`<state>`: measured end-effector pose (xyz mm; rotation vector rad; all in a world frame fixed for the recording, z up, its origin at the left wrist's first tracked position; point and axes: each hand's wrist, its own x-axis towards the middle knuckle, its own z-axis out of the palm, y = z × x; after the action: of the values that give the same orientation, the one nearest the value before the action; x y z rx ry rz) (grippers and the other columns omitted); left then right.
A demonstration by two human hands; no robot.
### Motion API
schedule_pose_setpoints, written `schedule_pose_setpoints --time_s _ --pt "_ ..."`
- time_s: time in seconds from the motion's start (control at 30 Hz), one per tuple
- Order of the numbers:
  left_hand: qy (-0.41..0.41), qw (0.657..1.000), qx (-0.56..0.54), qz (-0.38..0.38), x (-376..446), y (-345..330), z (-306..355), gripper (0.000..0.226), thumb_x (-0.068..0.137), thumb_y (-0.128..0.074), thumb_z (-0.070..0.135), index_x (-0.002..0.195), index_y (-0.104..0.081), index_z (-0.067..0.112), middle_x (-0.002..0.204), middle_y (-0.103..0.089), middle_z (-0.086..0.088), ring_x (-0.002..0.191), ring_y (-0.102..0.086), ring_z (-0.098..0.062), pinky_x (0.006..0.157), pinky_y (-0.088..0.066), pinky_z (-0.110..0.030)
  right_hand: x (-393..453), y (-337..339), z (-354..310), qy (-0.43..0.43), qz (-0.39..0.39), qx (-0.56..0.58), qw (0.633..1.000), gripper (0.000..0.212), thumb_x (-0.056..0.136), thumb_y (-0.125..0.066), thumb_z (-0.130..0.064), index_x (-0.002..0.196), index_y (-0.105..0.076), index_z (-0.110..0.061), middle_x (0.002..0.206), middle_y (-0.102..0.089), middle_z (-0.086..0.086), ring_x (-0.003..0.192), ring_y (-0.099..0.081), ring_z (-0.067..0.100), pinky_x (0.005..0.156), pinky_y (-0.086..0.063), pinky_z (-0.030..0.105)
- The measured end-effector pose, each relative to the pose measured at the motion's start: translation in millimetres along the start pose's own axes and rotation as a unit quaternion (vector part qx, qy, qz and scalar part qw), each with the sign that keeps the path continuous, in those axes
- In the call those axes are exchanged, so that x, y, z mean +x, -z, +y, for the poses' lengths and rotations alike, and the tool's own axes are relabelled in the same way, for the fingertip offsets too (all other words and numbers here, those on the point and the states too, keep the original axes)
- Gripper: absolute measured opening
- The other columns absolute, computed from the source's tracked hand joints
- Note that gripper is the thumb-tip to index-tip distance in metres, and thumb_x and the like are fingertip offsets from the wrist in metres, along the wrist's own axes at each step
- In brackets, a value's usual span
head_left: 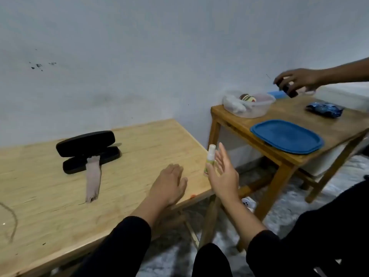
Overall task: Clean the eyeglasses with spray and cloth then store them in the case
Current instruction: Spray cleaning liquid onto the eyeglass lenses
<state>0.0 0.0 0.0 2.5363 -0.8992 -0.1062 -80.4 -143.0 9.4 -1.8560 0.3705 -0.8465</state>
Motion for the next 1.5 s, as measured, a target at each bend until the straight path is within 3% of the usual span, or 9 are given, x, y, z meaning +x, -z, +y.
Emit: schedule_pose_setpoints --time_s 0.07,0.17,0.5,0.73,0.9,1.1,1.2,1.33,1.5 --pt "0.002 1.000 0.001 0.012 1 0 -1 0.053 0.095 -0.035 0.040 0.142 -0.031 0.014 0.152 -0.028 -0.005 0.142 -0.018 -0.021 0.117 -0.016 -0.034 3 -5 -1 0.011 -0.010 -0.022 1.000 0.073 0.087 -0.061 -0.021 0.128 -0.022 -0.067 0.143 -0.042 -0.012 0.128 -0.047 0.013 0.093 -0.052 0.045" --pt "-0.004 1.000 0.001 0.015 2 -4 -4 0.053 0.094 -0.036 0.041 0.141 -0.032 0.015 0.151 -0.030 -0.004 0.141 -0.020 -0.020 0.115 -0.017 -0.033 9 -11 2 0.008 -0.020 -0.074 0.997 0.065 0.090 -0.057 -0.026 0.134 -0.022 -0.059 0.130 -0.041 -0.023 0.121 -0.054 0.017 0.093 -0.051 0.046" --pt "-0.004 0.950 -0.297 0.100 32 26 40 0.034 0.096 -0.040 0.035 0.121 -0.056 0.018 0.122 -0.063 0.000 0.111 -0.056 -0.015 0.092 -0.039 -0.024 15 -12 1 0.042 -0.055 -0.128 0.989 0.054 0.092 -0.052 -0.024 0.142 -0.033 -0.031 0.139 -0.049 -0.001 0.112 -0.046 0.000 0.088 -0.036 0.014" --pt "0.034 0.897 -0.434 0.070 46 17 57 0.027 0.092 -0.051 0.033 0.105 -0.066 0.015 0.100 -0.069 -0.002 0.094 -0.063 -0.014 0.086 -0.052 -0.032 16 -4 -4 0.057 -0.086 -0.151 0.983 0.051 0.093 -0.050 -0.027 0.140 -0.035 -0.037 0.132 -0.058 -0.001 0.109 -0.060 0.016 0.088 -0.052 0.036" --pt "0.091 0.866 -0.489 0.053 54 21 61 0.023 0.088 -0.058 0.031 0.099 -0.069 0.015 0.098 -0.071 -0.004 0.094 -0.066 -0.017 0.091 -0.052 -0.038 18 0 -8 0.051 -0.092 -0.161 0.981 0.052 0.095 -0.046 -0.031 0.143 -0.029 -0.035 0.128 -0.060 0.005 0.103 -0.062 0.018 0.082 -0.053 0.034" --pt "0.136 0.797 -0.586 0.058 62 36 71 0.013 0.086 -0.060 0.018 0.094 -0.069 0.012 0.094 -0.071 -0.005 0.092 -0.066 -0.019 0.088 -0.052 -0.032 26 -1 -20 0.074 -0.095 -0.179 0.976 0.056 0.096 -0.044 -0.031 0.146 -0.020 -0.031 0.121 -0.061 0.005 0.100 -0.061 0.019 0.074 -0.046 0.025" --pt "0.159 0.732 -0.643 0.161 77 60 49 0.009 0.083 -0.062 0.012 0.088 -0.069 0.011 0.078 -0.067 0.000 0.083 -0.061 -0.016 0.086 -0.048 -0.030 16 7 -12 0.094 -0.111 -0.209 0.967 0.054 0.096 -0.044 -0.028 0.146 -0.023 -0.028 0.132 -0.056 0.007 0.109 -0.059 0.026 0.082 -0.048 0.035" --pt "0.124 0.837 -0.495 0.199 77 76 20 0.015 0.087 -0.058 0.028 0.075 -0.067 0.025 0.083 -0.070 0.008 0.088 -0.063 -0.013 0.089 -0.047 -0.030 8 17 -7 0.071 -0.112 -0.178 0.975 0.050 0.097 -0.044 -0.026 0.144 -0.028 -0.028 0.138 -0.051 0.003 0.114 -0.057 0.021 0.086 -0.043 0.024" --pt "0.071 0.929 -0.336 0.140 49 33 29 0.016 0.086 -0.062 0.030 0.098 -0.069 0.023 0.104 -0.069 0.005 0.096 -0.060 -0.009 0.083 -0.041 -0.021 17 15 -10 0.017 -0.088 -0.077 0.993 0.046 0.094 -0.044 -0.034 0.132 -0.030 -0.056 0.122 -0.058 0.001 0.093 -0.059 0.016 0.083 -0.054 0.042"
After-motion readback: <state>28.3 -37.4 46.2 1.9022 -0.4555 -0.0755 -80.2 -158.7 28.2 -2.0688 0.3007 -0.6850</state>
